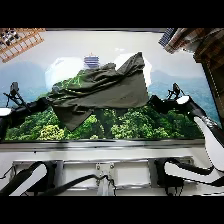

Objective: Fold the clothes and pants, and hang the long-sleeved shirts on hangers.

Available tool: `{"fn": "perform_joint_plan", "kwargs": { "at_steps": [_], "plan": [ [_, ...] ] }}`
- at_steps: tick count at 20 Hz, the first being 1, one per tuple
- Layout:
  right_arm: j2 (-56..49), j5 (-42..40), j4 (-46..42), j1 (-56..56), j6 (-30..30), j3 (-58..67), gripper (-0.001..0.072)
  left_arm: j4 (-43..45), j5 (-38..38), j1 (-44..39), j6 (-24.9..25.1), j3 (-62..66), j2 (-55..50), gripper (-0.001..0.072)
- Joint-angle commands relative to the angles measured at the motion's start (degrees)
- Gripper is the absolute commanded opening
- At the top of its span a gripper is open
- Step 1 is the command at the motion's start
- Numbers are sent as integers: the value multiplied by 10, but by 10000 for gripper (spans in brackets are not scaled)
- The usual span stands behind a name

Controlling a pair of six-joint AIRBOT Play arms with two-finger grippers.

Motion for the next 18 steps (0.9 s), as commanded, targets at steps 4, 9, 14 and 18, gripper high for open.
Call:
{"fn": "perform_joint_plan", "kwargs": {
  "at_steps": [4,9,14,18],
  "plan": [
    [-26,-48,36,33,-5,-2,264,0,0,1,0,1,1,8],
    [-14,-53,61,52,-7,0,26,-6,6,2,1,9,4,7],
    [71,-9,58,49,-43,104,25,-11,-25,1,0,121,51,4],
    [175,-21,38,49,-54,272,25,-61,-35,1,-20,283,117,4]
  ]
}}
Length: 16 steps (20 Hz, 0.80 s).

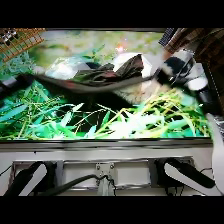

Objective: Fold the clothes and pants, and hang the long-sleeved shirts on hangers.

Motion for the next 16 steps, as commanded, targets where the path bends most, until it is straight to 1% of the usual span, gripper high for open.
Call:
{"fn": "perform_joint_plan", "kwargs": {
  "at_steps": [1,3,5,8,11,14,16],
  "plan": [
    [84,-13,-31,0,-12,141,25,-31,-8,0,-10,150,55,4],
    [122,-25,-85,0,-10,226,25,-20,-6,0,-10,244,77,4],
    [149,-24,-142,0,-8,298,25,14,-1,0,-10,330,94,4],
    [176,-12,-180,0,7,369,25,60,3,0,-10,417,113,3],
    [191,23,-189,0,7,419,25,103,6,0,-10,452,141,4],
    [211,62,-194,0,8,447,26,162,24,0,-10,455,184,3],
    [234,87,-195,0,9,449,26,200,26,0,-24,455,219,3]
  ]
}}
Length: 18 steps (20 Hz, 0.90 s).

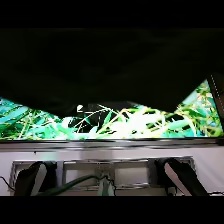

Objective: Fold the clothes and pants, and hang the long-sleeved shirts on hangers.

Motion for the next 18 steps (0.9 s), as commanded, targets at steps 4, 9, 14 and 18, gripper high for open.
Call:
{"fn": "perform_joint_plan", "kwargs": {
  "at_steps": [4,9,14,18],
  "plan": [
    [69,92,-10,0,3,21,27,130,-28,0,-30,10,105,3],
    [73,155,-30,0,36,-28,26,146,-120,0,-89,-7,103,3],
    [47,137,-44,0,40,-198,26,90,-194,0,-112,-90,30,3],
    [-59,86,-39,1,37,-274,26,60,-228,-13,-107,-143,-111,3]
  ]
}}
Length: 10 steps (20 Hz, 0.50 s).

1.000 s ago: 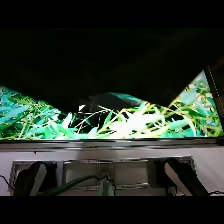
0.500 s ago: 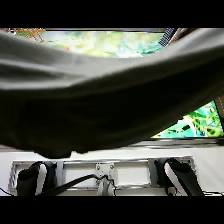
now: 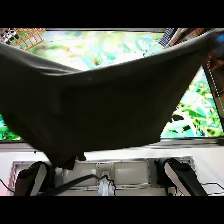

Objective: Fold the clothes and pants, and hang the long-sleeved shirts on hangers.

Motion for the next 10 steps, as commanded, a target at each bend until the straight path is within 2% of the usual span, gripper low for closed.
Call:
{"fn": "perform_joint_plan", "kwargs": {
  "at_steps": [1,5,8,10],
  "plan": [
    [-101,-48,13,1,-14,-55,26,-26,-32,-20,13,-47,-125,3],
    [-255,-127,86,1,-59,-54,26,-26,6,-80,35,-57,-316,3],
    [-353,-206,95,1,-75,-50,26,-27,131,-114,35,-57,-436,3],
    [-416,-211,96,1,-83,-22,26,-27,198,-134,35,-57,-491,3]
  ]
}}
